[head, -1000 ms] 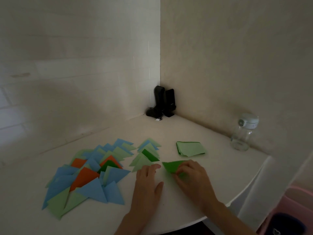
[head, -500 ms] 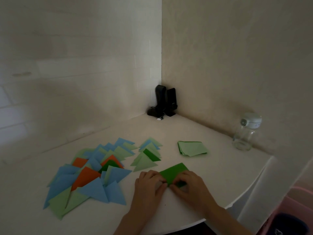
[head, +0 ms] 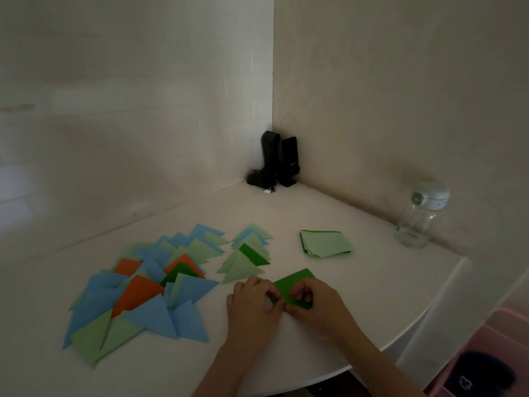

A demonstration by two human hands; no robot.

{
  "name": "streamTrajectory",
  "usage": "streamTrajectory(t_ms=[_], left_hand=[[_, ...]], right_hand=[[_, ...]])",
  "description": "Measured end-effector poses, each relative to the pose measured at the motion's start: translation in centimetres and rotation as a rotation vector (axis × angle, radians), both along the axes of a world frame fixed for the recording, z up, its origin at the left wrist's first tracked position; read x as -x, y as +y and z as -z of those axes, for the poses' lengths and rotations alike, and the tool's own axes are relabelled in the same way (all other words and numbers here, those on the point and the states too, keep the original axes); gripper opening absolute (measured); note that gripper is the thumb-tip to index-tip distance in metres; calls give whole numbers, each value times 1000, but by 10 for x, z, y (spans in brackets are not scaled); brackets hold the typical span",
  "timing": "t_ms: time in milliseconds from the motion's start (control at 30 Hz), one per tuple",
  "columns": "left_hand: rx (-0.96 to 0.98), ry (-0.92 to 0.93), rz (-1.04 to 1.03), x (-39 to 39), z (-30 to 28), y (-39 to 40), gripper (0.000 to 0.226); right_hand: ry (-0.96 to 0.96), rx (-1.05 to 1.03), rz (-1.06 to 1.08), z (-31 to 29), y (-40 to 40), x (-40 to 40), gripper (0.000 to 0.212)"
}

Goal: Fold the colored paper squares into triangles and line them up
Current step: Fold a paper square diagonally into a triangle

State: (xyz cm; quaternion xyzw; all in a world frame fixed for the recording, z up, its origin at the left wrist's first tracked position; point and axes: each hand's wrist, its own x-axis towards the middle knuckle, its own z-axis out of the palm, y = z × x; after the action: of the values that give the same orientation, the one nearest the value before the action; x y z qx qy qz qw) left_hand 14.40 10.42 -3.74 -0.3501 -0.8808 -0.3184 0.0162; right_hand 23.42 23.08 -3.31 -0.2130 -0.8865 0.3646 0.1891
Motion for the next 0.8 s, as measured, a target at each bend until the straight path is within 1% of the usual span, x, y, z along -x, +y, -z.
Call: streamTrajectory(t_ms=[100, 167, 300, 433, 533, 567, 600, 667, 700, 767, 800], left_hand=[[-19, -36, 20, 4, 0, -1, 18], [-50, -45, 28, 5, 1, -2, 24], [-126, -40, 66, 9, 6, -4, 32], [-304, -87, 167, 21, 17, -12, 33], [-308, -100, 240, 21, 11, -19, 40], [-280, -124, 265, 18, 7, -22, 38], [-249, -135, 285, 15, 3, -24, 35], [-224, -115, 304, 10, 0, -28, 30], [-233, -94, 304, 8, 1, -29, 32], [-289, -46, 292, 5, 3, -30, 36], [-322, -21, 294, 4, 4, -30, 38]], right_hand=[[-46, 71, -10, -3, 5, 1, 28], [-65, 91, -38, -5, 10, 0, 30], [-106, 72, -100, -10, 16, -5, 31], [-144, 47, -111, -13, 14, -8, 18], [-117, -40, -77, -10, 6, -7, 15], [-123, -91, -68, -9, 3, -7, 17], [-142, -146, -56, -7, 0, -6, 25], [-163, -250, -45, -2, -3, -7, 54], [-162, -286, -52, 0, -4, -8, 64], [-163, -308, -92, 0, -2, -10, 69], [-160, -294, -121, -1, -1, -12, 66]])
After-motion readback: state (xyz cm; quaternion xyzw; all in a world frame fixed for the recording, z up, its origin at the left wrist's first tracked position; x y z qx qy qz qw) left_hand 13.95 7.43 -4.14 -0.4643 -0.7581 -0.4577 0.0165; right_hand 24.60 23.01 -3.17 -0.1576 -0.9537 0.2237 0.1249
